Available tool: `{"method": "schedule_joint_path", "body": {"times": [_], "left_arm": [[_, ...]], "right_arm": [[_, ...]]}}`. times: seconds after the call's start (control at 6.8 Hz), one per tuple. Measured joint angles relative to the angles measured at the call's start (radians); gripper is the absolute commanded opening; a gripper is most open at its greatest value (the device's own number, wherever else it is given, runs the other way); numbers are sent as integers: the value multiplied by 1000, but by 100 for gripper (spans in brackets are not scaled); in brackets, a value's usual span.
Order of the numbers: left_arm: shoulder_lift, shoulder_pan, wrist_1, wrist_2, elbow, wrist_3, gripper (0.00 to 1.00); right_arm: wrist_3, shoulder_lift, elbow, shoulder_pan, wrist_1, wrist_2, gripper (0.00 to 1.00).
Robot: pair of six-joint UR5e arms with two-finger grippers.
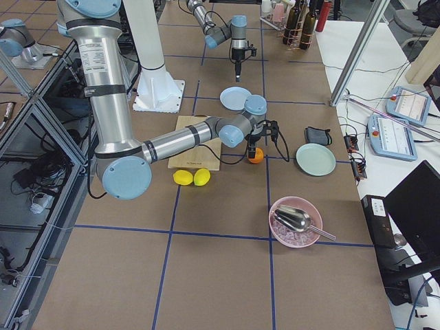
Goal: Pick orange to plate
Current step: 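Grasp the orange with the right gripper while the left gripper releases the plate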
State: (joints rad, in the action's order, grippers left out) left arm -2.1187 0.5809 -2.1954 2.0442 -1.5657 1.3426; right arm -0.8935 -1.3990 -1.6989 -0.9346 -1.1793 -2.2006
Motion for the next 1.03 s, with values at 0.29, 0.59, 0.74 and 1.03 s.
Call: {"method": "schedule_joint_path", "body": {"times": [0.29, 0.59, 0.74, 1.03], "left_arm": [[18, 4, 0, -9, -16, 1, 99], [20, 8, -1, -11, -19, 1, 99], [21, 9, 0, -11, -22, 1, 99], [22, 13, 0, -13, -25, 1, 99]], "right_arm": [[-26, 48, 66, 43, 3, 79, 100], [-29, 71, 101, 64, 4, 116, 100], [-30, 82, 115, 72, 4, 127, 100], [-28, 95, 140, 78, 4, 132, 79]]}}
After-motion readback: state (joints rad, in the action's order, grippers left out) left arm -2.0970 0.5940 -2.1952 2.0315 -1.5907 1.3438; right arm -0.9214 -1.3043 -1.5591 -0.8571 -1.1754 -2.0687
